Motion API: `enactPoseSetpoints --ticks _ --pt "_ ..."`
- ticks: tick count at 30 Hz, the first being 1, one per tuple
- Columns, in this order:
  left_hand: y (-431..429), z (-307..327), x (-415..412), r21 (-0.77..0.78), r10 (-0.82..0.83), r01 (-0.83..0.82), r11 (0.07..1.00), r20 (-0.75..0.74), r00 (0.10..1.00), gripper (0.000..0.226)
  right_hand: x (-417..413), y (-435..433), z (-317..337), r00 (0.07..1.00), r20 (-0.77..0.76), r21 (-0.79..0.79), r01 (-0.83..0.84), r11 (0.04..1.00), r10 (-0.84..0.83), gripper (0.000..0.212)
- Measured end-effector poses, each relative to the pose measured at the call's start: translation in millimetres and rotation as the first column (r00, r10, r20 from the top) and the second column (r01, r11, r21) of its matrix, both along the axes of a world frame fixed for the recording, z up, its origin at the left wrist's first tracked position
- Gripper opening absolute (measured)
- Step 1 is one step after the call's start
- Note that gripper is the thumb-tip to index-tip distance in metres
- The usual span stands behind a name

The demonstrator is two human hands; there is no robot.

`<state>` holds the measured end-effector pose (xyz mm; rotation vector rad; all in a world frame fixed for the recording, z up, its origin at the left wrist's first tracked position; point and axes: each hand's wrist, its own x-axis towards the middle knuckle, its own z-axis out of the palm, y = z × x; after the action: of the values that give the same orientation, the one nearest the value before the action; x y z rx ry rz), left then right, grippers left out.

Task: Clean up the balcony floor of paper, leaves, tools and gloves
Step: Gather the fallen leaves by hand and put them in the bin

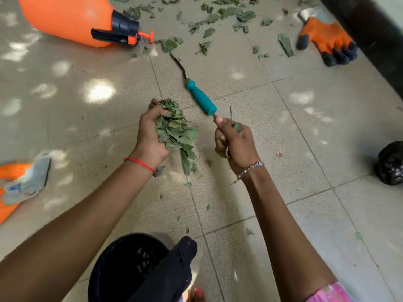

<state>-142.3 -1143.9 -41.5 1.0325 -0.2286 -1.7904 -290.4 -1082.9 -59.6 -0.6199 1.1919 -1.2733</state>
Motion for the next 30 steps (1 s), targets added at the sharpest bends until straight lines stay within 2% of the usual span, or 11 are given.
enactPoseSetpoints --ticks 5,8,10,13,17,21,23,25,26,28,30 --pt "24 42 -35 0.064 0.033 -0.029 0.997 -0.061 0.998 0.028 -23 31 46 0.99 0.07 0.076 0.119 0.99 -0.124 0.04" --pt "45 79 -47 0.113 0.043 -0.031 0.993 -0.106 0.993 0.025 -36 57 94 0.98 0.067 0.139 0.175 0.975 -0.185 0.042" --pt "60 121 -52 0.169 0.035 -0.021 0.985 -0.082 0.996 0.022 -41 75 138 0.974 0.07 0.2 0.198 0.959 -0.216 0.042" --pt "78 204 -63 0.203 0.045 -0.026 0.979 -0.089 0.995 0.025 -44 97 211 0.957 0.088 0.258 0.246 0.934 -0.277 0.042" --pt "96 341 -86 0.169 0.026 -0.002 0.986 -0.137 0.99 0.026 -49 119 332 0.901 0.197 0.293 0.321 0.9 -0.386 0.04" --pt "135 455 -112 0.138 -0.143 0.158 0.978 -0.115 0.983 0.022 -50 150 430 0.865 0.239 0.245 0.387 0.889 -0.442 0.043" --pt "161 494 -122 0.141 -0.218 0.235 0.962 -0.124 0.968 0.025 -49 173 472 0.816 0.265 0.244 0.459 0.854 -0.515 0.044" --pt "193 526 -129 0.14 -0.311 0.326 0.935 -0.12 0.943 0.018 -50 208 512 0.755 0.267 0.246 0.547 0.8 -0.599 0.041" --pt "215 539 -133 0.115 -0.361 0.376 0.919 -0.135 0.923 0.015 -49 230 526 0.711 0.263 0.245 0.605 0.758 -0.652 0.036" --pt "253 551 -139 0.092 -0.431 0.446 0.89 -0.145 0.89 0.026 -45 265 540 0.626 0.26 0.271 0.683 0.678 -0.735 0.027" --pt "301 559 -146 0.078 -0.519 0.536 0.841 -0.17 0.838 0.018 -39 309 551 0.488 0.284 0.329 0.759 0.561 -0.826 0.022"
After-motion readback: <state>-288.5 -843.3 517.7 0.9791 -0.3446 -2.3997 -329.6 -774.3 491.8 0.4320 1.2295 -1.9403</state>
